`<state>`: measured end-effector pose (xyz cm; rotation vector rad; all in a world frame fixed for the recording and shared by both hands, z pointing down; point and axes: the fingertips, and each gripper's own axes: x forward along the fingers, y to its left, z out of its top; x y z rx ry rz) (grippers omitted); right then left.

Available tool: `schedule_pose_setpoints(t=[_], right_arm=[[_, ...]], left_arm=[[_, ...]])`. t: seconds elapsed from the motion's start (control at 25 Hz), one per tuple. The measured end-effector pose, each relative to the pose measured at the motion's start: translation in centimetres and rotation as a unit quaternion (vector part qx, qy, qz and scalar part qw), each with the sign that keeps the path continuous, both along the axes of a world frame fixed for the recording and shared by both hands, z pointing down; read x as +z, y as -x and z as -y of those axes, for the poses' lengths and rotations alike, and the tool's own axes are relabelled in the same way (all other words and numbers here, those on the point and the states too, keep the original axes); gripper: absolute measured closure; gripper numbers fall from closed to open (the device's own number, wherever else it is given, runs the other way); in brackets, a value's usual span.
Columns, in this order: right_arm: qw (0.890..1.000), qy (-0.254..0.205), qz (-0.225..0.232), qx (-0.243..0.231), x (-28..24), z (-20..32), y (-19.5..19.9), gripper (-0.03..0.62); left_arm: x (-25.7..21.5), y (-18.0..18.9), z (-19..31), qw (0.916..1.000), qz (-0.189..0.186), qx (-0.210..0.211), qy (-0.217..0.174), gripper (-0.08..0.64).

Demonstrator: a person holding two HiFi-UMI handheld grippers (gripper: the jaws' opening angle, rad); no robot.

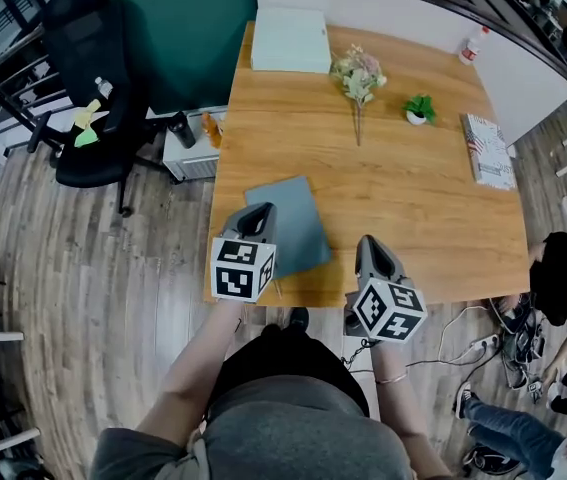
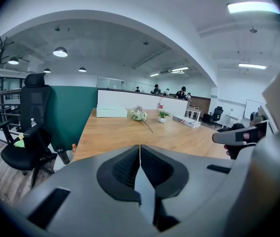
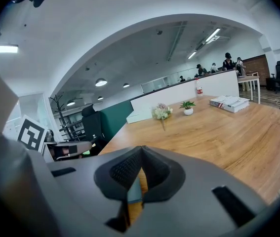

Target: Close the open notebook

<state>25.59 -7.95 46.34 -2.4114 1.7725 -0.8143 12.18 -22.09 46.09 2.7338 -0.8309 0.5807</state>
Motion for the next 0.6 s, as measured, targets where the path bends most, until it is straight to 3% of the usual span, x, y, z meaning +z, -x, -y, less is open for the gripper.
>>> schedule_pose_setpoints(t=[0.6], right_arm=[[0.999,-0.013,-0.010,-0.051,-1.1,0.5,3.0,0.589]], left_arm=[[-0.7,4.9,-0.2,0.9992,-0.016,-0.034,-0.011,0.534]])
